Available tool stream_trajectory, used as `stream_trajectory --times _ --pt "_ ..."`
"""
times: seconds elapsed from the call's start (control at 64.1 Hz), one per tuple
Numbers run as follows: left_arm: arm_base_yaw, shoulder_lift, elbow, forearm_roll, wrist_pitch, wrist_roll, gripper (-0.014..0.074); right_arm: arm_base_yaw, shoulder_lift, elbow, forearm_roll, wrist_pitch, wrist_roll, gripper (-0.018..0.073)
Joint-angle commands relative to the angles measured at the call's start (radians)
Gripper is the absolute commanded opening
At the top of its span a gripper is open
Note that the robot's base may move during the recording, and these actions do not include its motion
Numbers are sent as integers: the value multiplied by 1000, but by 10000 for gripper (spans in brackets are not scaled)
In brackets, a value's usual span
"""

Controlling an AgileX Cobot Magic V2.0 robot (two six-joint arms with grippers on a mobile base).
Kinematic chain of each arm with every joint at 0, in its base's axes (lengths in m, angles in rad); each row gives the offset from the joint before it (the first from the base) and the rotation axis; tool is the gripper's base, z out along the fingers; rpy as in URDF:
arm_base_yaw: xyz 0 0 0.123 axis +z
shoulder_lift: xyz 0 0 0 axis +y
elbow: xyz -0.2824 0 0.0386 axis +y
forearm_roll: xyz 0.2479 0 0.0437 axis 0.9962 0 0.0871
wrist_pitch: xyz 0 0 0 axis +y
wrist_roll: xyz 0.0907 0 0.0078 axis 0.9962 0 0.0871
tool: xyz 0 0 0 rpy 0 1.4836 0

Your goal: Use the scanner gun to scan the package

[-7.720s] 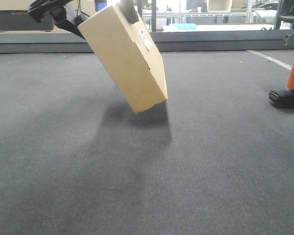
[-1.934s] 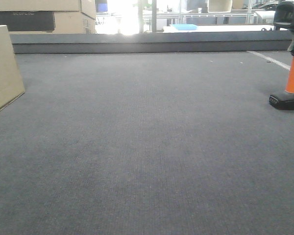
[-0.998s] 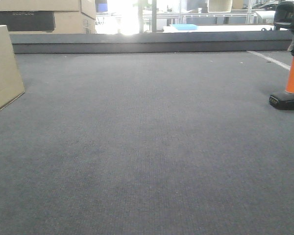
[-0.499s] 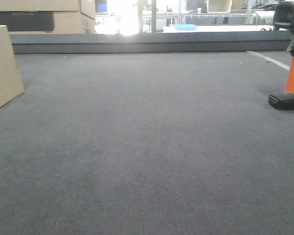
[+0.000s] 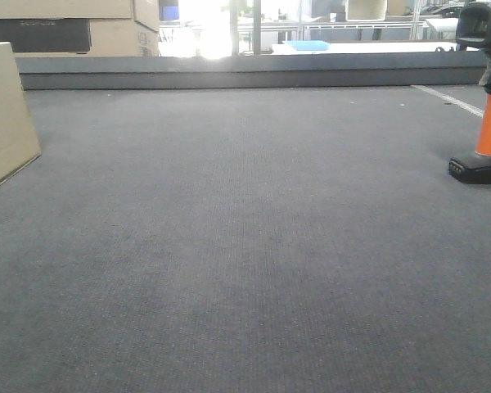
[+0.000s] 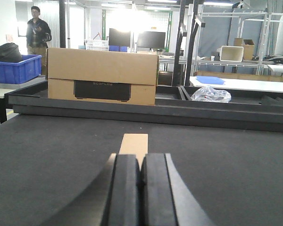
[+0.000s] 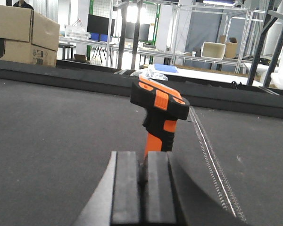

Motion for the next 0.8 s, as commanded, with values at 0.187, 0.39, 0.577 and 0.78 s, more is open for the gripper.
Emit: stream_trajectory --times 0.187,0.39,0.577,0.78 --pt "-1 -5 1 -7 -14 0 -111 0 -5 7 29 -30 -2 -168" --pt "-1 -5 1 -7 -14 0 -111 0 -5 7 30 16 -1 -168" --pt "-1 -5 1 -7 -14 0 -111 0 -5 7 30 7 -1 -168" --pt "-1 -5 1 -7 -14 0 -111 0 -5 7 30 7 -1 -168"
